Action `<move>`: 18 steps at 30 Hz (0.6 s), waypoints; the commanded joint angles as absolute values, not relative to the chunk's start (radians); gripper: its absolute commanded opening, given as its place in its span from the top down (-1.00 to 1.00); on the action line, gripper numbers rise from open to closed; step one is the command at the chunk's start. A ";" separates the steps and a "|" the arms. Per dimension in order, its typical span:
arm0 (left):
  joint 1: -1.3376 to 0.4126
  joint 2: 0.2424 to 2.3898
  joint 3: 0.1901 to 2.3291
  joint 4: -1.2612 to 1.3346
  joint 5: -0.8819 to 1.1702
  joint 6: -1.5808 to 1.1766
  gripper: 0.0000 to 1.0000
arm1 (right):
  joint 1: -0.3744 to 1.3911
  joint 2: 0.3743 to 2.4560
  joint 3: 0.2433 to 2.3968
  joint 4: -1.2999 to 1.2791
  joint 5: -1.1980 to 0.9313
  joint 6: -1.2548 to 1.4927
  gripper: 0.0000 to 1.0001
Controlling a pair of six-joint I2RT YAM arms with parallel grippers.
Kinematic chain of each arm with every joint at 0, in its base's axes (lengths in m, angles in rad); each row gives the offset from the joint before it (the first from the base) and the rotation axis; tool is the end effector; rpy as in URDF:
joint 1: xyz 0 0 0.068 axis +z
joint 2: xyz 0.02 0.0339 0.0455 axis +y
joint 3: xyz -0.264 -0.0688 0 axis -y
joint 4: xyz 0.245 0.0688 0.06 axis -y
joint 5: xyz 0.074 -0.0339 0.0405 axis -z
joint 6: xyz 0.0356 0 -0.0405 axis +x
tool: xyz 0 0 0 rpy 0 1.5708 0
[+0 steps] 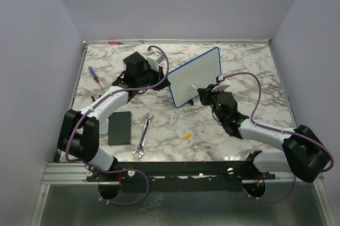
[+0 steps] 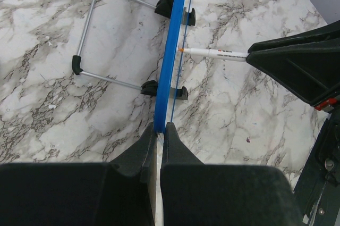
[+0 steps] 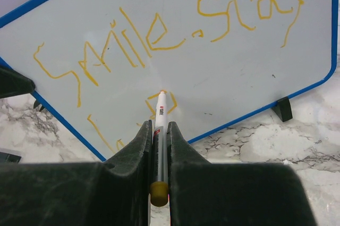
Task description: Write a sentence on the whiteboard
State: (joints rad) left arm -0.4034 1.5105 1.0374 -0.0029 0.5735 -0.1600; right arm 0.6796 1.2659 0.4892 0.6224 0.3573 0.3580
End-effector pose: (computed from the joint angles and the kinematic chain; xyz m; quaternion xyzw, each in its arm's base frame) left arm 0.3068 -0.1520 0.2712 0.2455 0.7951 -0.3708 0.4124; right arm 0.2129 0.1560 0.2199 -0.0056 0.7563 0.2002 0.6228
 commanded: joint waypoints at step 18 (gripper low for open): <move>-0.420 1.486 1.037 -0.057 0.579 -0.149 1.00 | 0.662 1.299 0.496 0.607 0.399 0.381 0.98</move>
State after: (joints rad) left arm -0.4042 1.5085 1.0374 -0.0059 0.5724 -0.1600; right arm 0.6678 1.2778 0.4892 0.6243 0.3733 0.3672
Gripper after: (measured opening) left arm 0.020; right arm 0.104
